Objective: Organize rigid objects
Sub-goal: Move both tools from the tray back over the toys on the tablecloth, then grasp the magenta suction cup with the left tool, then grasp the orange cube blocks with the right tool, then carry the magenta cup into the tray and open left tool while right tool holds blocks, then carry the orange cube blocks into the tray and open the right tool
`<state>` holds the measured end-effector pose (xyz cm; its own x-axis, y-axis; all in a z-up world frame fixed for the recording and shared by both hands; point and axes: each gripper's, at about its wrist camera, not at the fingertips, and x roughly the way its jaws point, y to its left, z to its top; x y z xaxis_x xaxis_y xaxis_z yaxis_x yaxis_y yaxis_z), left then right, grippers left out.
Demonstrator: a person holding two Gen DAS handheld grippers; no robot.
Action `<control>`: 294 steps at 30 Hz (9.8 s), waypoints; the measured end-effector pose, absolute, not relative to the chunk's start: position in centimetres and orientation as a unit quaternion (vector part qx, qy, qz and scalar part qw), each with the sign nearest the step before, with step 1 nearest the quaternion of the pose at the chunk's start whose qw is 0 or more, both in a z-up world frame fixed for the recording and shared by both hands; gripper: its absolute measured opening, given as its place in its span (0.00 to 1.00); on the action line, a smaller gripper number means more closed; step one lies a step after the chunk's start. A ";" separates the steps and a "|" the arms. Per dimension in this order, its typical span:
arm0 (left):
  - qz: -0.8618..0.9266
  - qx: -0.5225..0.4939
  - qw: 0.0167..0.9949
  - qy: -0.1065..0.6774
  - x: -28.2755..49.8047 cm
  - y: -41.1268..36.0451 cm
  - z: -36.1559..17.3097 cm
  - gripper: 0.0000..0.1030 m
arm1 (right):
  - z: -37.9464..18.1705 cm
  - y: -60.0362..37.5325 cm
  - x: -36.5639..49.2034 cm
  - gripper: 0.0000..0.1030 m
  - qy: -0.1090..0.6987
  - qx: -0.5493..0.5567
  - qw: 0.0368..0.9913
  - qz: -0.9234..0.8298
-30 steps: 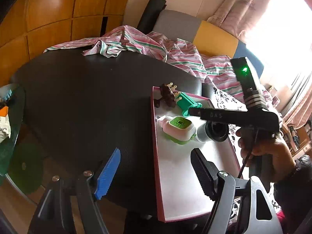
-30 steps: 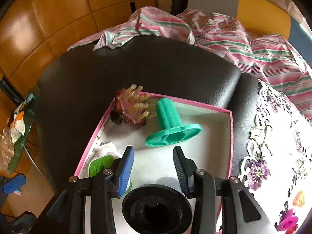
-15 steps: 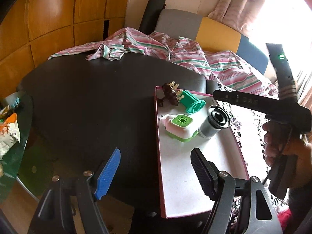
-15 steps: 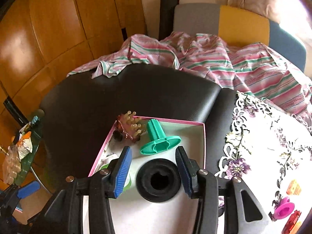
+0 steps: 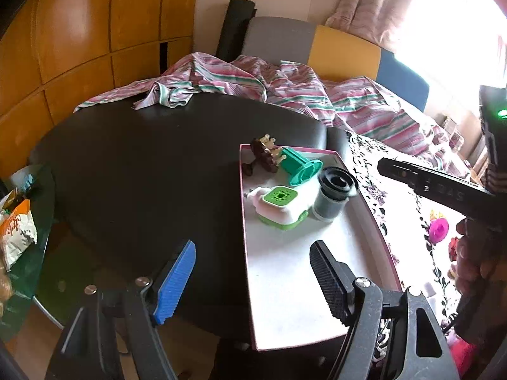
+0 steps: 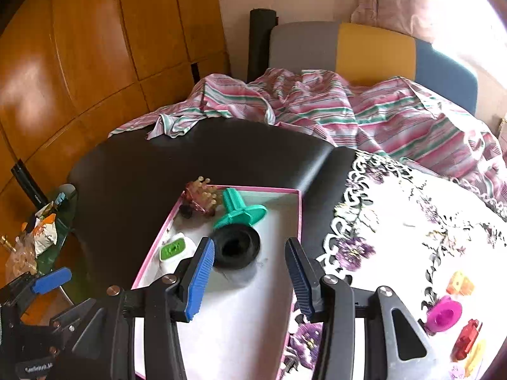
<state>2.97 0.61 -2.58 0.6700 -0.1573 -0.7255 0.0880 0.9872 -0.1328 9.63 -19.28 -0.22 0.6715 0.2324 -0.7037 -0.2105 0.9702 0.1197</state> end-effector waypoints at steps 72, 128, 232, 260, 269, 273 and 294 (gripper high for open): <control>-0.379 0.120 0.815 0.422 9.2 -36.9 -7.0 0.95 | -4.7 -54.2 -2.8 0.56 0.338 0.350 0.852 -0.196; -0.315 0.014 0.851 0.419 5.6 -19.6 -3.3 0.55 | -6.4 -44.4 10.6 0.61 0.490 0.132 0.854 -0.116; -0.050 -0.023 0.904 0.424 4.1 -1.6 -5.4 0.77 | -10.6 -37.4 8.1 0.59 0.522 0.034 0.850 -0.054; -0.030 -0.042 0.902 0.429 3.7 0.1 -5.7 0.79 | -1.6 -27.3 6.5 0.59 0.426 0.003 0.903 0.063; -0.013 -0.068 0.901 0.429 3.8 2.0 -5.9 0.79 | -3.1 -18.3 7.8 0.59 0.452 -0.025 0.878 0.156; -0.008 -0.076 0.900 0.428 3.9 2.6 -5.9 0.79 | -5.6 -15.5 9.3 0.59 0.482 -0.040 0.861 0.158; -0.016 -0.077 0.895 0.439 4.1 2.9 -6.5 0.79 | -7.9 -14.9 11.5 0.67 0.481 0.009 0.864 0.147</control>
